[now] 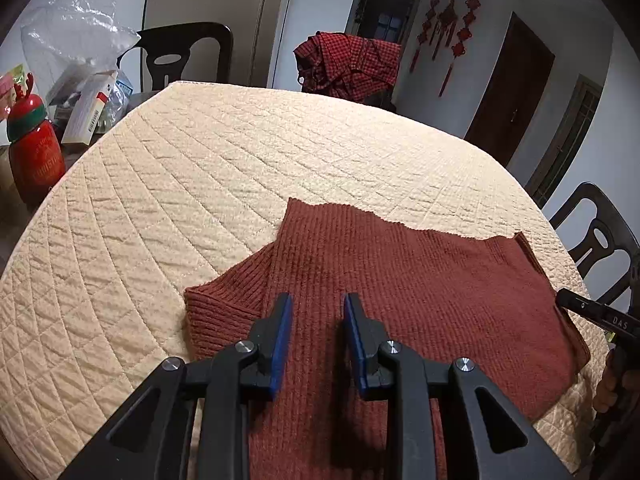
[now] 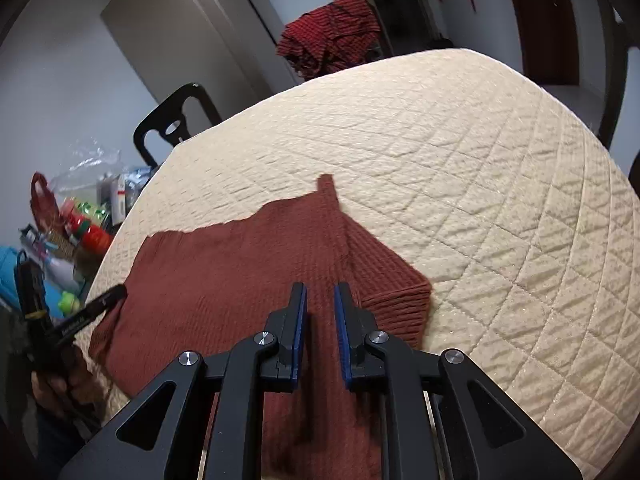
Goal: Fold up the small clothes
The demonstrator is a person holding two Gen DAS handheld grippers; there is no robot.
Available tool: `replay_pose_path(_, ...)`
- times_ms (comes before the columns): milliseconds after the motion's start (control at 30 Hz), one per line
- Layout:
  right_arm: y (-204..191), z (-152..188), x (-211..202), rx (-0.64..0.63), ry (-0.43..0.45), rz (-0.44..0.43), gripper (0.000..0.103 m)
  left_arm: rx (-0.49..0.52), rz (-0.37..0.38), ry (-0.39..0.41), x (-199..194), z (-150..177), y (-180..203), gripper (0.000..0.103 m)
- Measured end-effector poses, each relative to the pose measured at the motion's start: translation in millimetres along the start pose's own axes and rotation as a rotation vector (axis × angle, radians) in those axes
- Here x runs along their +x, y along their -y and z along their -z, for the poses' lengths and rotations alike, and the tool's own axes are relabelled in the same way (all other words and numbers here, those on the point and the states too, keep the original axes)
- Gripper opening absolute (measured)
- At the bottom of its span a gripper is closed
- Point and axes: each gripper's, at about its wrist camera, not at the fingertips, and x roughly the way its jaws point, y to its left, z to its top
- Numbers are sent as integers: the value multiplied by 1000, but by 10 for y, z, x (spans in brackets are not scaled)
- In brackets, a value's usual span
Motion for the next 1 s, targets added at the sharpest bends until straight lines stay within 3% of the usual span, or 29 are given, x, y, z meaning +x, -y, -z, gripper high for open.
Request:
replay_pose_path(367,-667,163,27,-234,-16,-88,15,65,-74,40,-209,67,108,29)
replay_pose_path(667,-979,278,283,-284,-79,-153,15,58,-122,22,-223,225,-12,29)
replay_pose_path(767,-996,312,410,-291,-109,-124,15,42,-119,1,-171,270,-61,29)
replay_pose_path(1000,-1062,238,356,-286,-79,-114,15,42,-109,6,-211,258,-98,30)
